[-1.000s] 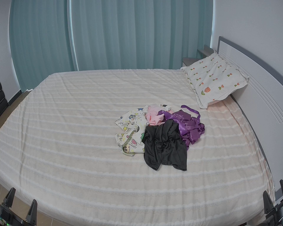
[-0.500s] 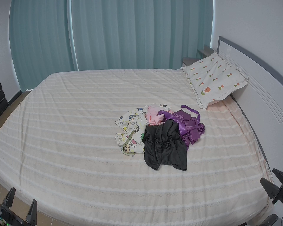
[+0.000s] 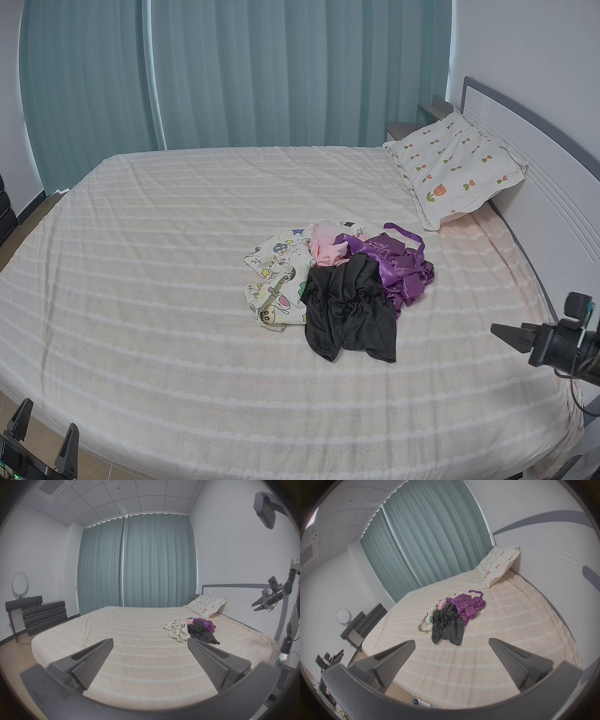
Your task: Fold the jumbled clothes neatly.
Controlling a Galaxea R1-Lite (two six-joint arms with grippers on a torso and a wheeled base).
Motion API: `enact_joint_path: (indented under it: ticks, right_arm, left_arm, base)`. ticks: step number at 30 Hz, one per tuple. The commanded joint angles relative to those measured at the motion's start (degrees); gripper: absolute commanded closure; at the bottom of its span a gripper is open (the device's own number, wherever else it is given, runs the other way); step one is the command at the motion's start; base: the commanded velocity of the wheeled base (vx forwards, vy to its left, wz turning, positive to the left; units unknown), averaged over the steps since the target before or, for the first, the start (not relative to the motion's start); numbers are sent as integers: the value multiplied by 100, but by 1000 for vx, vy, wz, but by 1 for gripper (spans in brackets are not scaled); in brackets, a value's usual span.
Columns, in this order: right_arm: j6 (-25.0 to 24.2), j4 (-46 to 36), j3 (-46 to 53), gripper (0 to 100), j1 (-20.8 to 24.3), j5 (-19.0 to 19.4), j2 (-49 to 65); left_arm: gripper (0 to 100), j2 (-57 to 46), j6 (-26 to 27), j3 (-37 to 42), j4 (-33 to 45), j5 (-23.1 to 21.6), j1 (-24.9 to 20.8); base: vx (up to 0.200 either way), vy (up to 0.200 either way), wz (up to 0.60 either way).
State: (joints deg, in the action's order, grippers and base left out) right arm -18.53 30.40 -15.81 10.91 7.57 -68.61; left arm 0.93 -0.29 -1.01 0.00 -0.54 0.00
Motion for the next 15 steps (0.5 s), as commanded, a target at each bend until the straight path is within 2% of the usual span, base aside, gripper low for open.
enact_joint_path:
  ticks: [1,10,15]
  right_arm:
    - [-502,2075,-695,0,166,8,-3765]
    - [-757,2092,-1644,0,359,-230,-4890]
    - [-951,2101,-2295,0,526,-520,-5637]
  left_arm:
    - [0,-49,-6,92,0,1,0]
    - [0,-49,-6,92,-9,1,0]
    - [0,-49,3,92,-9,-8,0]
  base:
    - [0,0,0]
    - [0,0,0]
    - [0,0,0]
